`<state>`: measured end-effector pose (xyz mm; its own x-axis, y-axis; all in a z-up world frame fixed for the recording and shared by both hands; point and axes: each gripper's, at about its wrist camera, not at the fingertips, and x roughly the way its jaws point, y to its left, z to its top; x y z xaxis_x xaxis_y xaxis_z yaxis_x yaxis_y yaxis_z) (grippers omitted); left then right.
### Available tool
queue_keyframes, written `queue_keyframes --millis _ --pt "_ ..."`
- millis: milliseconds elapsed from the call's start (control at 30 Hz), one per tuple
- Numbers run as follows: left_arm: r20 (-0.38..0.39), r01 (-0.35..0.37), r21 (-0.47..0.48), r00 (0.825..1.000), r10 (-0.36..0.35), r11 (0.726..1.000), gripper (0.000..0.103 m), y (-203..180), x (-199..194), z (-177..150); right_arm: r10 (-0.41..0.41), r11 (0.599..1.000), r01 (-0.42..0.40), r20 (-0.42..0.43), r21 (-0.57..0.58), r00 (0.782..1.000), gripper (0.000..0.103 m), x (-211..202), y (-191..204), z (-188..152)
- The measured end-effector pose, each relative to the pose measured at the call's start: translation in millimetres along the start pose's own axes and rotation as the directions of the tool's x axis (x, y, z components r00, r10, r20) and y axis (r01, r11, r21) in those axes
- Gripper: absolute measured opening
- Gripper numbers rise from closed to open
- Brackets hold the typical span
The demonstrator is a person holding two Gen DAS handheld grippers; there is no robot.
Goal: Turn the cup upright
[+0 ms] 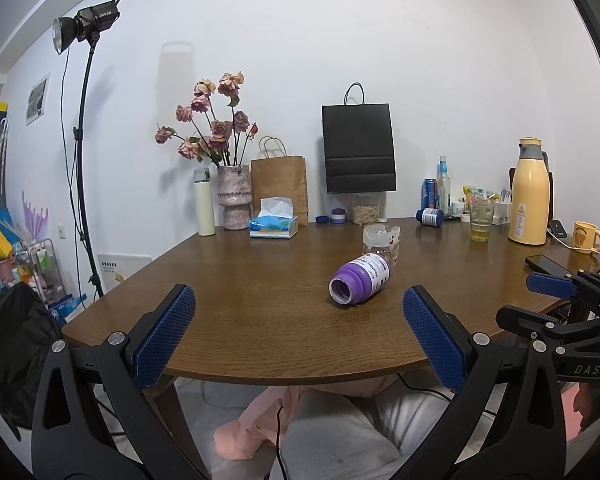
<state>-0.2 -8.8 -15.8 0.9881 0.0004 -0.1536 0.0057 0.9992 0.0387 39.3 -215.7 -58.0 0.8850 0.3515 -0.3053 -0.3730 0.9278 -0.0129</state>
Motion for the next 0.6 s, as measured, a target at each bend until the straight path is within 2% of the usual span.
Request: queue_keyframes --millis 600 --pt "-0.01 -0.005 0.0 1.0 0.005 1.0 0.103 4.9 0.1 -5.8 0.0 1.0 0.0 -0.001 0.0 1.0 0.08 0.1 0.9 -0.2"
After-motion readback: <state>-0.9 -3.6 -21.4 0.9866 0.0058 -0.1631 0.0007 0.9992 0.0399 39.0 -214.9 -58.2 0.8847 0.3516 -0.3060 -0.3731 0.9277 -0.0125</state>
